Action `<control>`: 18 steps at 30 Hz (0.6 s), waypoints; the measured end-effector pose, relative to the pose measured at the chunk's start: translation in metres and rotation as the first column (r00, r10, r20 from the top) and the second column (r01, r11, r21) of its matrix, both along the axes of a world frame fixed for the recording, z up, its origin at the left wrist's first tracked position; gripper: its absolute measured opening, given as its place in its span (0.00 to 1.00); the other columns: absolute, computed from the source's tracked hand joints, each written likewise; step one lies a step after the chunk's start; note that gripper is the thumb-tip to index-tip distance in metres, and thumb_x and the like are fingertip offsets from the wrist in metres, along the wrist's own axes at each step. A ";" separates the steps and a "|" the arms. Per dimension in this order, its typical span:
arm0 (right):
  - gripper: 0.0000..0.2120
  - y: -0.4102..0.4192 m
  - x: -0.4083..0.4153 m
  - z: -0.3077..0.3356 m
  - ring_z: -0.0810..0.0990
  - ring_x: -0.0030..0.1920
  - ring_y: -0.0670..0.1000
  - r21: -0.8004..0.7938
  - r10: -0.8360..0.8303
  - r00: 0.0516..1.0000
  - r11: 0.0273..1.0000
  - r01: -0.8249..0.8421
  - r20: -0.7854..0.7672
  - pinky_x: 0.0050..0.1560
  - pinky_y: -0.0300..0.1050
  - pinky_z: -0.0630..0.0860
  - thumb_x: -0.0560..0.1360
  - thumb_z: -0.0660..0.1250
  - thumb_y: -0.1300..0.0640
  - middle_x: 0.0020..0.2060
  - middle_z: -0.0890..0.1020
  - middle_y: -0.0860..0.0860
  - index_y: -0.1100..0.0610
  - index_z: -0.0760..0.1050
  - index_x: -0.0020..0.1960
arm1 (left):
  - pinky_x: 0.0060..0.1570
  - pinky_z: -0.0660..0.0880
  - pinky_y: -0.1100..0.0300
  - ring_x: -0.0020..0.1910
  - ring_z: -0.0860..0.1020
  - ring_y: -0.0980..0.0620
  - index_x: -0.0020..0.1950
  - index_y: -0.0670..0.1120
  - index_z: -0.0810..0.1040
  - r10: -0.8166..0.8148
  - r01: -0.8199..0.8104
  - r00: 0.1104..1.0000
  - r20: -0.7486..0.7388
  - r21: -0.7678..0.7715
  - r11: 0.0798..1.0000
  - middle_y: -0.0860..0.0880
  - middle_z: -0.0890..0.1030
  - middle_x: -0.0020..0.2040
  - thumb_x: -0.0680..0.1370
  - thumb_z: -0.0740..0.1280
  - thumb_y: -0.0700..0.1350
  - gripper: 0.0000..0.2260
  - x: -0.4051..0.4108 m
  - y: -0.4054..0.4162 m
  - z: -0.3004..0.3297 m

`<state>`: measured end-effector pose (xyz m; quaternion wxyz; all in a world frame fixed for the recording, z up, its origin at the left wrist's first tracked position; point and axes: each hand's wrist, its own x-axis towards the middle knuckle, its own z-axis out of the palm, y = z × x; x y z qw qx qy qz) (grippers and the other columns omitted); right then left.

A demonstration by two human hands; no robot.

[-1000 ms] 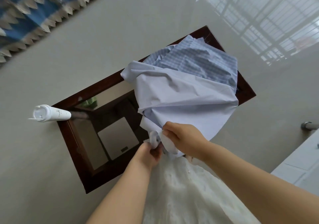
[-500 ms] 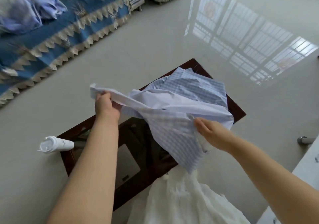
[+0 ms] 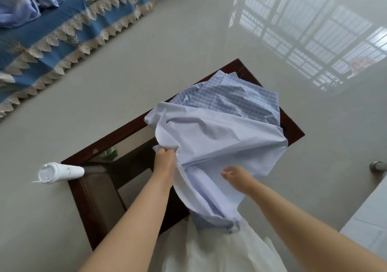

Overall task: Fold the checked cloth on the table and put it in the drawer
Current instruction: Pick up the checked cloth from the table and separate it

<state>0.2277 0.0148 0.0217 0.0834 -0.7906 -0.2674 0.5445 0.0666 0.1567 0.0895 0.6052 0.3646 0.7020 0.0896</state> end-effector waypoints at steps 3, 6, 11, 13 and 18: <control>0.18 0.023 0.047 -0.034 0.77 0.58 0.59 0.026 -0.068 0.984 0.998 0.065 0.163 0.56 0.48 0.72 0.77 0.62 0.51 0.59 0.78 0.61 0.60 0.73 0.62 | 0.57 0.70 0.51 0.57 0.74 0.44 0.67 0.45 0.70 0.130 -0.128 0.990 -0.048 0.041 0.991 0.46 0.77 0.58 0.78 0.60 0.42 0.17 0.007 -0.013 -0.013; 0.22 0.048 0.083 -0.064 0.73 0.62 0.60 0.048 -0.063 0.966 0.997 0.053 0.250 0.56 0.49 0.71 0.77 0.63 0.50 0.66 0.70 0.59 0.54 0.66 0.69 | 0.60 0.72 0.47 0.58 0.75 0.47 0.66 0.49 0.69 0.175 -0.172 0.984 -0.021 0.104 0.979 0.49 0.77 0.59 0.76 0.59 0.47 0.18 0.015 -0.020 -0.028; 0.47 0.083 0.112 -0.103 0.46 0.76 0.58 -0.115 0.324 0.850 0.946 -0.305 0.415 0.70 0.55 0.60 0.70 0.70 0.42 0.77 0.44 0.56 0.50 0.44 0.77 | 0.36 0.69 0.60 0.43 0.76 0.52 0.51 0.47 0.71 0.071 -0.034 0.989 -0.133 0.265 0.964 0.52 0.76 0.44 0.78 0.62 0.57 0.14 0.031 -0.022 -0.042; 0.48 0.090 0.122 -0.121 0.39 0.76 0.59 -0.208 0.430 0.789 0.903 -0.376 0.439 0.72 0.56 0.54 0.70 0.71 0.42 0.76 0.38 0.58 0.53 0.44 0.77 | 0.34 0.66 0.59 0.37 0.72 0.50 0.40 0.45 0.70 0.032 0.024 0.984 -0.177 0.305 0.952 0.50 0.73 0.36 0.78 0.64 0.53 0.13 0.036 -0.024 -0.046; 0.20 0.082 0.146 -0.154 0.51 0.75 0.59 -0.283 0.501 0.753 0.865 -0.415 0.427 0.72 0.55 0.55 0.76 0.63 0.52 0.76 0.52 0.57 0.55 0.69 0.67 | 0.38 0.70 0.57 0.39 0.74 0.48 0.45 0.39 0.74 -0.017 0.058 0.980 -0.200 0.205 0.977 0.45 0.77 0.40 0.74 0.65 0.43 0.07 0.050 -0.020 -0.047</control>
